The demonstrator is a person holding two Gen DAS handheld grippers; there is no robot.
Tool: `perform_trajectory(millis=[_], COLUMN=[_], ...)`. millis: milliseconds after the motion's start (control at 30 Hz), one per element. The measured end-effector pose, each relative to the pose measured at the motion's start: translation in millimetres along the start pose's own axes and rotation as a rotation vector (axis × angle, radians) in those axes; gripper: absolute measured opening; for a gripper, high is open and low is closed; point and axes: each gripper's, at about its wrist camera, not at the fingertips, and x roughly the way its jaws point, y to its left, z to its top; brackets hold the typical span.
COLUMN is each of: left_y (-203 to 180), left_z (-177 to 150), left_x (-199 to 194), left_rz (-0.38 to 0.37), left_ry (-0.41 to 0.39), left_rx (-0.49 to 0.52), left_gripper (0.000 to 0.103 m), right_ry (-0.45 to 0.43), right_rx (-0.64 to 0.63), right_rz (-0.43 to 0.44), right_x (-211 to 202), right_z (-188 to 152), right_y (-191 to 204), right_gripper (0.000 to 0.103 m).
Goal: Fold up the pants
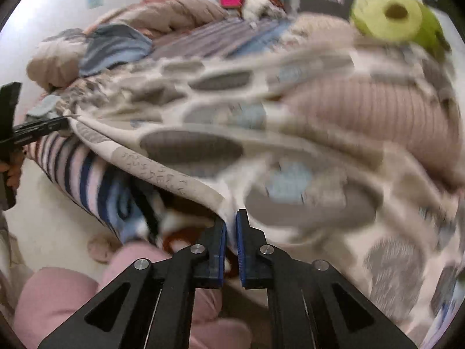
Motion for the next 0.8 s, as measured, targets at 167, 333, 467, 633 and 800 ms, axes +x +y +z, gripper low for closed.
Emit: perform_trajectory(millis=[167,333,467,633,800], left_y=[29.1,44.6,41.2,58.2,74.1], left_z=[0.7,-1.8,-3.6,-14.1,-32.9], left_x=[-23.8,-21.8,-11.9,-13.1,-15.2], left_rz=[0.081,0.097,0.1,0.114,0.121], left_ry=[-0.077,-0.064,-0.041,-0.006,0.046], left_rx=[-0.072,-0.13,-0.149,-0.245,-0.314], left_gripper=[0.075,0.075,0.075,0.075,0.075], right_ry=[-0.1,-0.165,-0.226,-0.225,-0.277], right_rx=[0.254,0.534,0.707,0.787,0.829], right_rz=[0.039,0.017,0.058,0.094,0.09], right_x=[-32.1,-55.6,-48.3,-30.0,-34.7], right_z=[-25.1,-61.1,-77.5,-75.5,-86.9], right_y=[-38.6,-76.7,-103.7,-109.3,-113.2], right_gripper=[0.062,0.069,0.069,0.069,0.068])
